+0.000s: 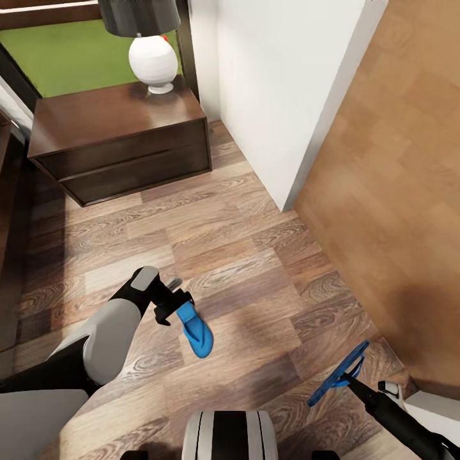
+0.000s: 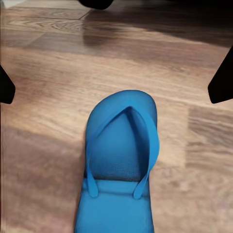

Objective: In the bedroom, move the book from the bed onto either nightstand, and place the two sandals side by side next to the bed.

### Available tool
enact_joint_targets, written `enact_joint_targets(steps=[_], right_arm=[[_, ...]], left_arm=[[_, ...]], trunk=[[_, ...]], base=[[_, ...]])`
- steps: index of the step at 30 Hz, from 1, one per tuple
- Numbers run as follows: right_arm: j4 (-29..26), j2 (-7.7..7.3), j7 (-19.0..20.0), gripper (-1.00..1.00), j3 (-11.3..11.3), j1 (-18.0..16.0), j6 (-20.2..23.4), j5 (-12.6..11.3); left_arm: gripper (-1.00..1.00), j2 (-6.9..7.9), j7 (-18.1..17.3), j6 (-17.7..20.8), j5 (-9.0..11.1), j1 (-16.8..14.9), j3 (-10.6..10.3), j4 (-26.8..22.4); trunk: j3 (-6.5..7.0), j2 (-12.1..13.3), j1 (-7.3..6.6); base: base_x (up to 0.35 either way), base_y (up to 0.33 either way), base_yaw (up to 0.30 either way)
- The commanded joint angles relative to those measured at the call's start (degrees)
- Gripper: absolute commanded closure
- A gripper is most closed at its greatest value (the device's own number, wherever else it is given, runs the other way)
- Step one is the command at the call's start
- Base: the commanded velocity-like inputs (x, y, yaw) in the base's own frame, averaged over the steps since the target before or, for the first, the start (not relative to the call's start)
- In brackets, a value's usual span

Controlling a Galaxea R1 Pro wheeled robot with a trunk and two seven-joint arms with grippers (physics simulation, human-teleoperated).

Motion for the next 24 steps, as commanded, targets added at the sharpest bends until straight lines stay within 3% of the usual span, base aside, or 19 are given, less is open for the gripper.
enact_joint_targets(steps=[1, 14, 24], right_arm=[[0.0, -0.01, 0.1, 1.00, 0.0, 0.0, 0.7, -0.2], [0.0, -0.01, 0.1, 1.00, 0.0, 0.0, 0.7, -0.2], [0.0, 0.00, 0.1, 1.00, 0.0, 0.0, 0.7, -0.3]], left_arm=[[-1.00, -0.02, 0.6, 0.1, 0.6, 0.0, 0.2, -0.1], [-1.00, 0.04, 0.5, 0.2, 0.7, 0.0, 0.1, -0.1], [-1.00, -0.20, -3.9, 0.2, 0.7, 0.0, 0.0, 0.0]], trunk=[[-0.04, 0.0, 0.01], [-0.04, 0.0, 0.01], [-0.04, 0.0, 0.01]], base=[[0.129, -0.006, 0.000], [0.030, -0.001, 0.000], [0.000, 0.000, 0.000]])
